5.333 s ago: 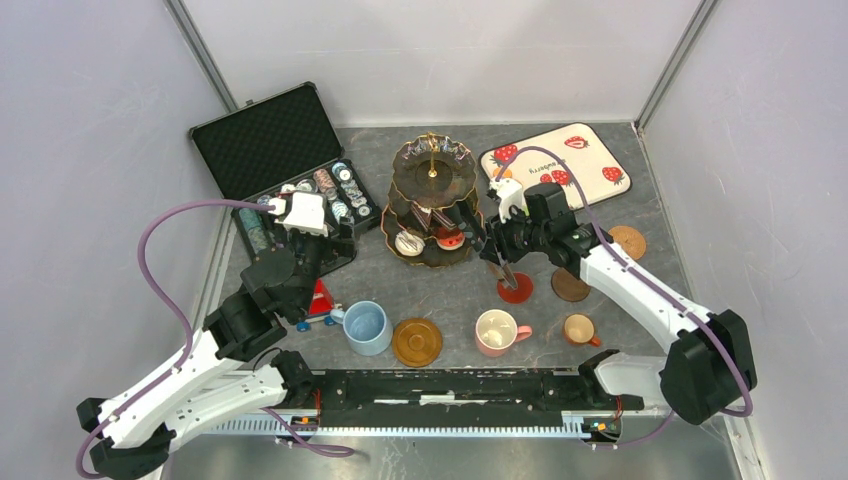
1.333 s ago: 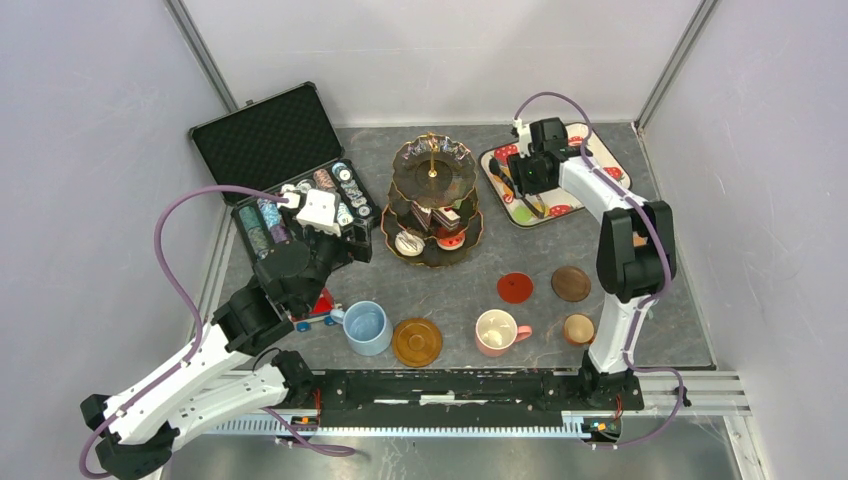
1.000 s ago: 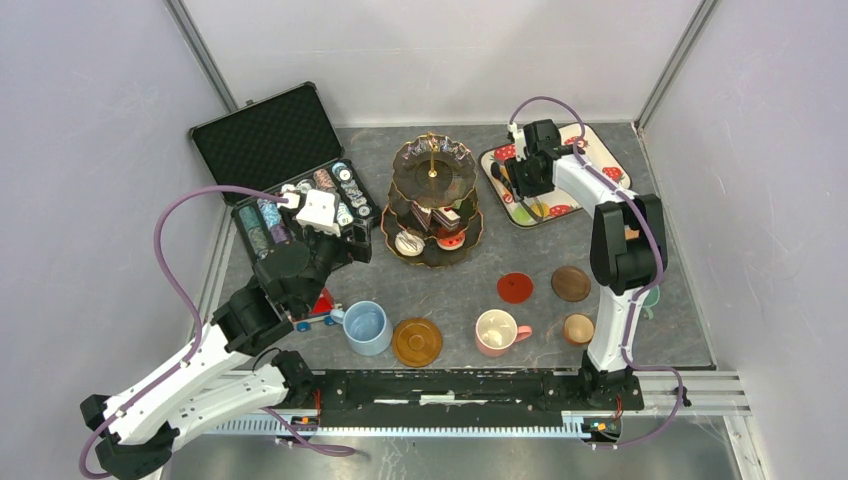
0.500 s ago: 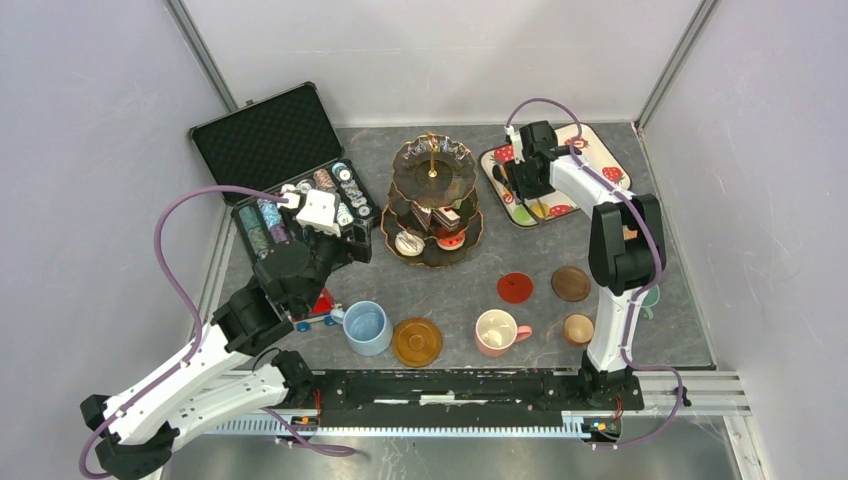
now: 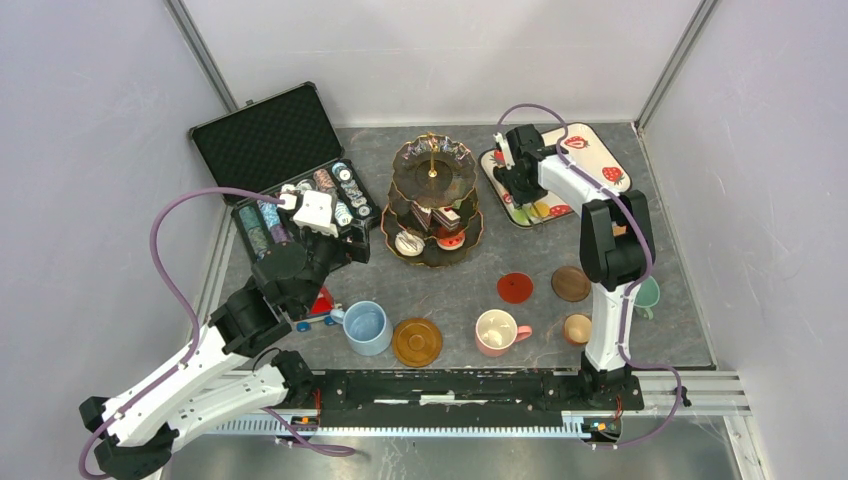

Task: Serve the afternoon tea

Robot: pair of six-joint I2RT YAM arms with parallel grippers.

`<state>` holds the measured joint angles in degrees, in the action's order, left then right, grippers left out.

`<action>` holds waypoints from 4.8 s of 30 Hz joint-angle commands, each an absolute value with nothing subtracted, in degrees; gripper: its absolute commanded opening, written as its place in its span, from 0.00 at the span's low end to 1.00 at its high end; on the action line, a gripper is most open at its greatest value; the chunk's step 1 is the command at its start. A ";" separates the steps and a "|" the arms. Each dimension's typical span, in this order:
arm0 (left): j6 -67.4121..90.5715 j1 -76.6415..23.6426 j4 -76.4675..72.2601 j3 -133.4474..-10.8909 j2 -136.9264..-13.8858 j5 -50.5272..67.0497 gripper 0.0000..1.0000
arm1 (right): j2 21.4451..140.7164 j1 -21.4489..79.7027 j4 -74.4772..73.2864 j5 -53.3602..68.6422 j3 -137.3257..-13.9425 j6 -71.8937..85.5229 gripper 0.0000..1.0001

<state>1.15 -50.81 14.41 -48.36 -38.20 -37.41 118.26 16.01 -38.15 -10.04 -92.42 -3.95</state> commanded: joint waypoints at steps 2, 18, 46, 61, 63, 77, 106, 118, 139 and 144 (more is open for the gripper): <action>2.99 -50.62 13.51 -49.31 -37.86 -38.45 0.99 | 118.27 16.10 -38.33 -12.77 -96.38 -4.48 0.38; 2.63 -50.62 13.45 -49.35 -37.84 -39.07 0.99 | 101.55 11.00 -28.33 -4.75 -80.60 -2.89 0.23; 1.67 -50.27 13.01 -49.05 -38.40 -40.64 0.99 | 71.32 17.93 -17.92 30.27 -71.31 4.06 0.23; 1.59 -50.18 12.92 -49.04 -38.58 -40.74 0.99 | 75.81 23.35 -21.83 23.72 -74.44 3.17 0.33; 1.61 -50.18 12.90 -49.13 -38.56 -40.53 0.99 | 76.43 23.68 -22.01 23.59 -74.80 3.01 0.35; 1.67 -49.92 12.92 -49.05 -38.15 -40.43 0.99 | 78.81 24.94 -23.82 21.89 -77.35 1.67 0.51; 1.89 -49.83 13.05 -49.13 -38.33 -40.22 0.99 | 77.80 16.36 -37.03 -15.34 -77.67 -1.94 0.46; 1.62 -49.78 13.23 -49.04 -38.16 -40.61 0.99 | 97.03 16.30 -39.38 -12.23 -79.30 -4.11 0.51; 1.43 -49.83 13.01 -49.05 -38.43 -40.81 1.00 | 108.21 13.99 -35.82 -9.19 -82.78 -4.44 0.53; 1.42 -49.83 12.92 -49.05 -38.58 -40.67 1.00 | 109.61 13.89 -35.64 -8.32 -83.12 -4.83 0.52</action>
<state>1.10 -50.11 14.41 -48.36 -38.59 -40.27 108.68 14.09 -37.23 -9.41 -80.36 -4.38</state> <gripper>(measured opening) 0.994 0.534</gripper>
